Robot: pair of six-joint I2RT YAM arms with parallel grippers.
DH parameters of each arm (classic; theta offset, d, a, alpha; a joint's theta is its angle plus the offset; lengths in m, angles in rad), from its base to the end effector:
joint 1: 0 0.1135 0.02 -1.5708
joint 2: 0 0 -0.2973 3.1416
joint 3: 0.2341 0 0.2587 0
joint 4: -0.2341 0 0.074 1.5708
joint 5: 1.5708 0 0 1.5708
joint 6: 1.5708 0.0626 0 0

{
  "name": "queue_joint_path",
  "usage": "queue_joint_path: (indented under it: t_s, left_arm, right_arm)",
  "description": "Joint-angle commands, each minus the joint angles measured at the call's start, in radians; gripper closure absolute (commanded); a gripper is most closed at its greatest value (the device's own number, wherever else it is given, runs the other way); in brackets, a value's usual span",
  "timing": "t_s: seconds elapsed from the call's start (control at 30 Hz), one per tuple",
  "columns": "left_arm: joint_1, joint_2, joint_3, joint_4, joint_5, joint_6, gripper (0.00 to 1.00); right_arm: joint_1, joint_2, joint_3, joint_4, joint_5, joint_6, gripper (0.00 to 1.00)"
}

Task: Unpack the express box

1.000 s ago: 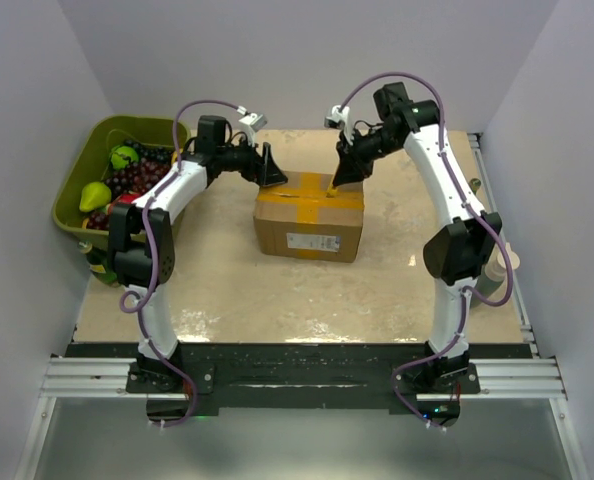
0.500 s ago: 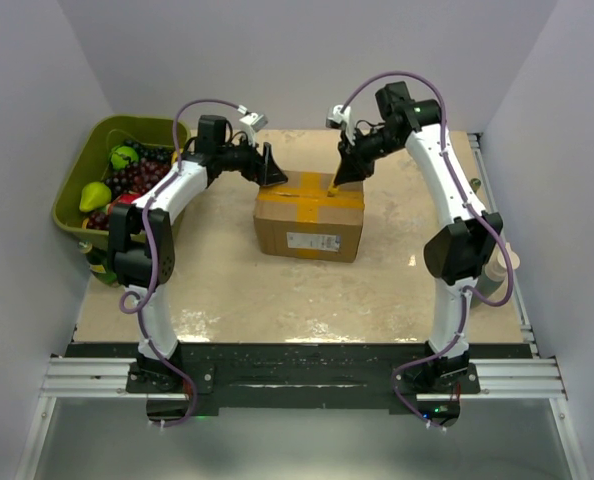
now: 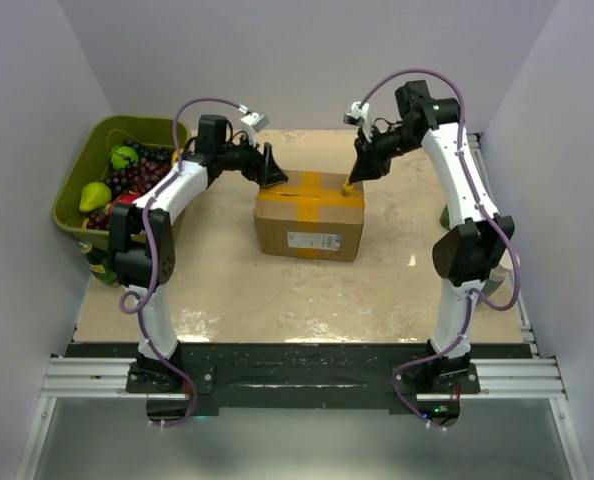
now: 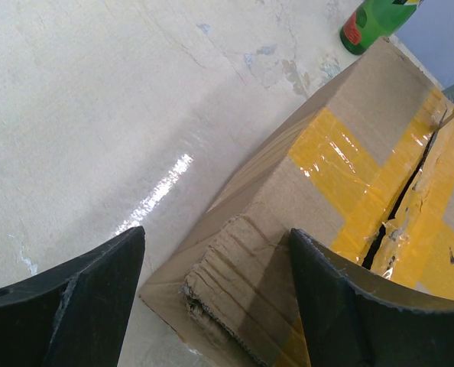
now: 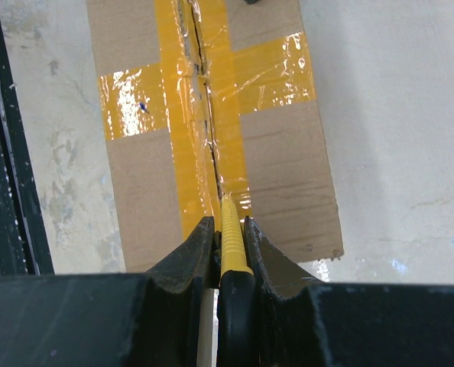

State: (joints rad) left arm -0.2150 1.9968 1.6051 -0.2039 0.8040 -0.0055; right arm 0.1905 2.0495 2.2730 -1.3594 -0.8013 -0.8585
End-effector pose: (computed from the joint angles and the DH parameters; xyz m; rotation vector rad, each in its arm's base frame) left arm 0.4745 -0.1498 0.2777 0.6792 2.0059 -0.9935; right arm 0.4221 0.1272 0.3851 -1.3799 1.9419 0.7773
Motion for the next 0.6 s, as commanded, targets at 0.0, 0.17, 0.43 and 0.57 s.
queue_joint_path:
  t_s: [0.0,0.17,0.43,0.57]
  left_arm:
    - [0.020,0.053,-0.054,-0.147,-0.147,0.116,0.21]
    - [0.020,0.056,-0.056,-0.146,-0.152,0.121,0.21]
    - [0.020,0.062,-0.056,-0.144,-0.160,0.125,0.21]
    - [0.020,0.065,-0.057,-0.146,-0.160,0.128,0.21]
  right_arm:
    - [-0.045,-0.060,-0.015,-0.078,0.119,-0.043,1.00]
    - [-0.074,-0.058,0.011,-0.083,0.111,-0.004,1.00]
    - [-0.109,-0.113,-0.070,-0.084,0.105,-0.004,1.00]
    - [-0.128,-0.129,-0.078,-0.083,0.105,0.001,1.00]
